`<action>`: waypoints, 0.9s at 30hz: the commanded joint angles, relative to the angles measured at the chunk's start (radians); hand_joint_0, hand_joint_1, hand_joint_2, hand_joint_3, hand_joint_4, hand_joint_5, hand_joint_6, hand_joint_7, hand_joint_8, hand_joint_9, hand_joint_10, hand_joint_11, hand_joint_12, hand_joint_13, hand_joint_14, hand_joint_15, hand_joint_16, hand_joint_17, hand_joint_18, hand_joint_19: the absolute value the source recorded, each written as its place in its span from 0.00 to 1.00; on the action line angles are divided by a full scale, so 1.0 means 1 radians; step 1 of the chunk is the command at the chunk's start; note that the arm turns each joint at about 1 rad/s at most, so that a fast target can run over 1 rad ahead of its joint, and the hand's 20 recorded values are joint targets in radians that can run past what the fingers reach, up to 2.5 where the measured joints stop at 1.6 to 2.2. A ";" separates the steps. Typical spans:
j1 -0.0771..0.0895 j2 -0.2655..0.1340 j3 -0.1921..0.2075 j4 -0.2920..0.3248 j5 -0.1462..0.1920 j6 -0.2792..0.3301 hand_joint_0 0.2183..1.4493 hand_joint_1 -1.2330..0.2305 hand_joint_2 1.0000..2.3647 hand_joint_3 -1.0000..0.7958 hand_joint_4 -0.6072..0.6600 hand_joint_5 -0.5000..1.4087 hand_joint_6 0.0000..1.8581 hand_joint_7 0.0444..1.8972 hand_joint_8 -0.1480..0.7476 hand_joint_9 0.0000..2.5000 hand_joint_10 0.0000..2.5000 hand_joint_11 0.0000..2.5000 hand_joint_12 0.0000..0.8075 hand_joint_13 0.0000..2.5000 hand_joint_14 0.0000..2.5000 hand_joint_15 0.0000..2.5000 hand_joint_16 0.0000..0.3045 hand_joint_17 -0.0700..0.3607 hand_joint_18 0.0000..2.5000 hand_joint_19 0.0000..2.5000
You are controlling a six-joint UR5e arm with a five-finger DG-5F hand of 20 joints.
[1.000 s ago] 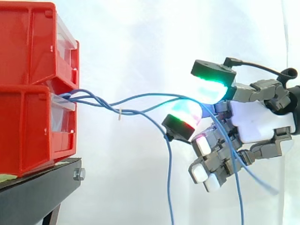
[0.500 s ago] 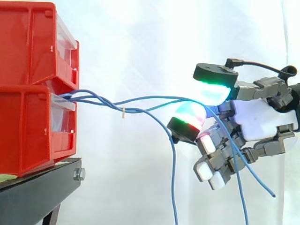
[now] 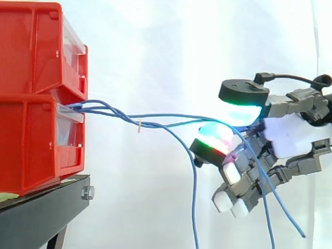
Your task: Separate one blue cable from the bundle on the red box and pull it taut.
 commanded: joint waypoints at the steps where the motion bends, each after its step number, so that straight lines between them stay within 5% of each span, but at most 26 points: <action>1: 0.008 0.013 -0.001 -0.021 0.019 -0.105 0.35 0.27 0.02 0.50 0.34 0.19 0.51 0.53 0.33 0.33 0.01 0.18 0.36 0.25 0.01 0.16 0.14 0.39 0.17 0.18; 7: 0.016 0.015 0.001 -0.021 0.031 -0.168 0.40 0.26 0.02 0.44 0.34 0.19 0.51 0.54 0.33 0.33 0.01 0.17 0.36 0.25 0.01 0.15 0.14 0.39 0.18 0.17; 13: 0.016 0.015 -0.001 -0.017 0.028 -0.163 0.44 0.26 0.01 0.33 0.32 0.19 0.52 0.51 0.33 0.34 0.01 0.18 0.36 0.27 0.01 0.15 0.14 0.38 0.20 0.18; 23: 0.016 0.013 -0.001 -0.017 0.025 -0.125 0.36 0.30 0.01 0.33 0.39 0.20 0.52 0.49 0.34 0.37 0.01 0.18 0.36 0.28 0.01 0.17 0.14 0.39 0.21 0.19; 27: 0.019 0.013 -0.001 -0.017 0.025 -0.109 0.45 0.26 0.01 0.35 0.33 0.20 0.52 0.55 0.35 0.37 0.01 0.18 0.36 0.29 0.01 0.16 0.14 0.38 0.22 0.19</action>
